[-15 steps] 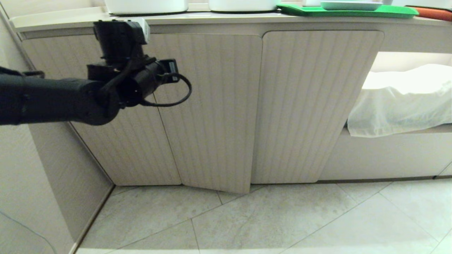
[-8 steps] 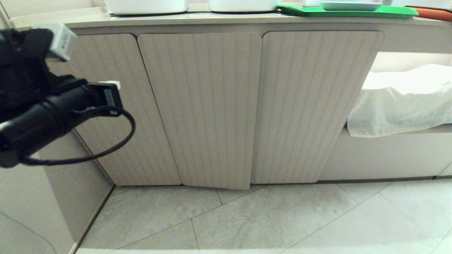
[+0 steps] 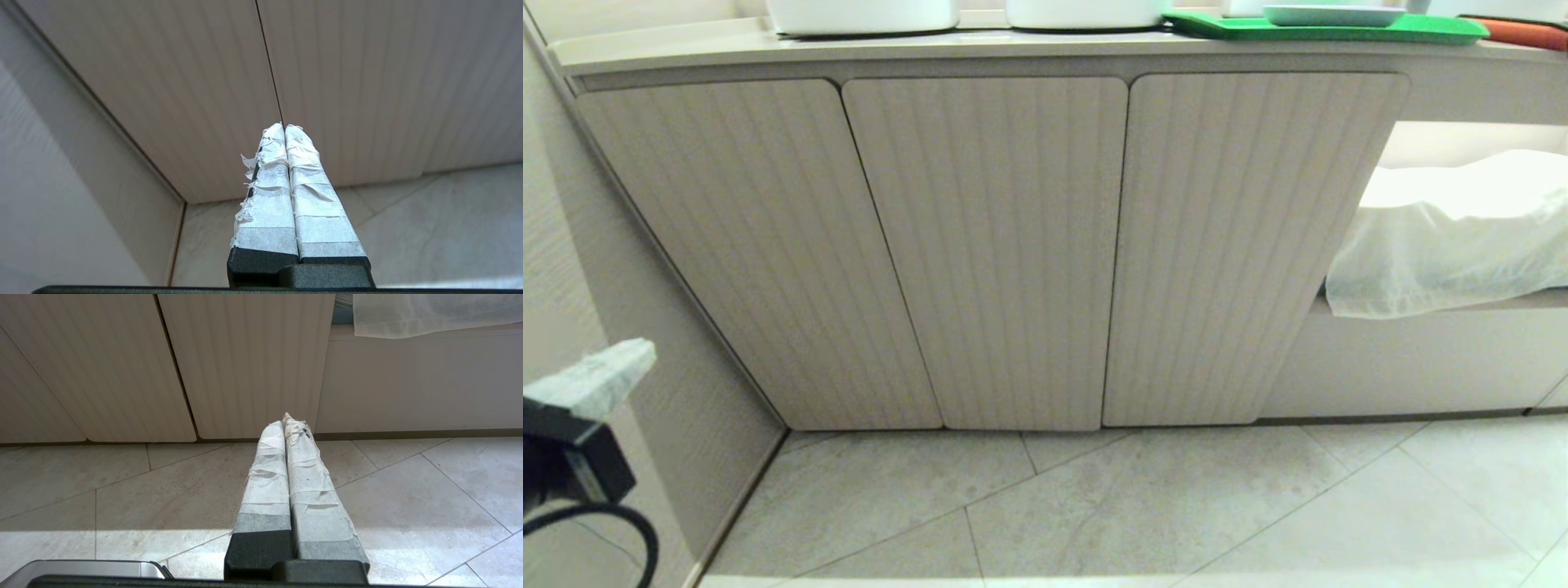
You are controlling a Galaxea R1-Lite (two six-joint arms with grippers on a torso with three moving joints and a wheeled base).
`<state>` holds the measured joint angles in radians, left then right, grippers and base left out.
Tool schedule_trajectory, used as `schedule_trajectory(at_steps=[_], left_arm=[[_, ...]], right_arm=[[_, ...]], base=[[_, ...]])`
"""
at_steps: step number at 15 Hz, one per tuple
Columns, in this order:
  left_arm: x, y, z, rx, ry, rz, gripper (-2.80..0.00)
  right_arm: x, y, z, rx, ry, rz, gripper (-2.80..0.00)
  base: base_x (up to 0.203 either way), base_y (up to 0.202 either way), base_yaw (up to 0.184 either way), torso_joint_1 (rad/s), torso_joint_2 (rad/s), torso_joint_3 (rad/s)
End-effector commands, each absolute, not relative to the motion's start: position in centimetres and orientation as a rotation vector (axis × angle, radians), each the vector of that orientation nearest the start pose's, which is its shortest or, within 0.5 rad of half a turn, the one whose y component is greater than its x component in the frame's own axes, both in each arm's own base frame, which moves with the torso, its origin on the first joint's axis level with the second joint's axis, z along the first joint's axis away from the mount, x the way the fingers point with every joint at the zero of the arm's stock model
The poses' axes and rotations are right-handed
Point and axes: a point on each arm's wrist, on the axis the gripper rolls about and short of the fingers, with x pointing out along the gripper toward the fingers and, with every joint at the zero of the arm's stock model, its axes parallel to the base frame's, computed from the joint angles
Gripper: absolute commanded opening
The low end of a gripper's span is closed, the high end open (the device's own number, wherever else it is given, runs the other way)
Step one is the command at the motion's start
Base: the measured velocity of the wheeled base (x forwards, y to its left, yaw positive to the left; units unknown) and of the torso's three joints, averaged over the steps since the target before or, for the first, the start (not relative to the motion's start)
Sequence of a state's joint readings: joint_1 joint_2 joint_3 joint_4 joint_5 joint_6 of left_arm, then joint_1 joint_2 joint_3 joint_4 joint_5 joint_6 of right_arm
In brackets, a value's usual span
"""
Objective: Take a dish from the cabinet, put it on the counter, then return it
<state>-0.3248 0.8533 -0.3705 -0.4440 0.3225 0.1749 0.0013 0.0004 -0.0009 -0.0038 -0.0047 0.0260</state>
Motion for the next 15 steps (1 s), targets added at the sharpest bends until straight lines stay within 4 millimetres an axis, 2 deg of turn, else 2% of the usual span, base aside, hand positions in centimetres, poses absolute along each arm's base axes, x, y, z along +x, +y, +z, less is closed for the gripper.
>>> schedule_trajectory(at_steps=[1,5,8,12,15], left_arm=[[5.8,-0.9,18.8,0.172,-0.023,-0.009,-2.8],[1.7,-0.1,14.3,0.177,-0.086,-0.071,-2.8],[-0.4,-0.1,11.5,0.175,-0.112,-0.071,-2.8],[-2.2,-0.1,8.0,0.142,-0.032,-0.047,-2.8],[-2.3,-0.1,7.6,0.129,0.0,-0.045,-2.8]], right_arm=[[-2.3,0.0,7.6,0.026,-0.004,-0.003,-2.8],[-2.3,0.0,7.6,0.026,-0.005,-0.003,-2.8],[-2.3,0.0,7.6,0.026,-0.003,-0.003,-2.8],[-2.3,0.0,7.6,0.026,-0.005,-0.003,-2.8],[-2.3,0.0,7.6,0.026,-0.004,-0.003,-2.8]], base=[[0.0,0.0,0.0,0.0,0.0,0.0],[0.0,0.0,0.0,0.0,0.0,0.0],[0.0,0.0,0.0,0.0,0.0,0.0],[0.0,0.0,0.0,0.0,0.0,0.0],[0.0,0.0,0.0,0.0,0.0,0.0]])
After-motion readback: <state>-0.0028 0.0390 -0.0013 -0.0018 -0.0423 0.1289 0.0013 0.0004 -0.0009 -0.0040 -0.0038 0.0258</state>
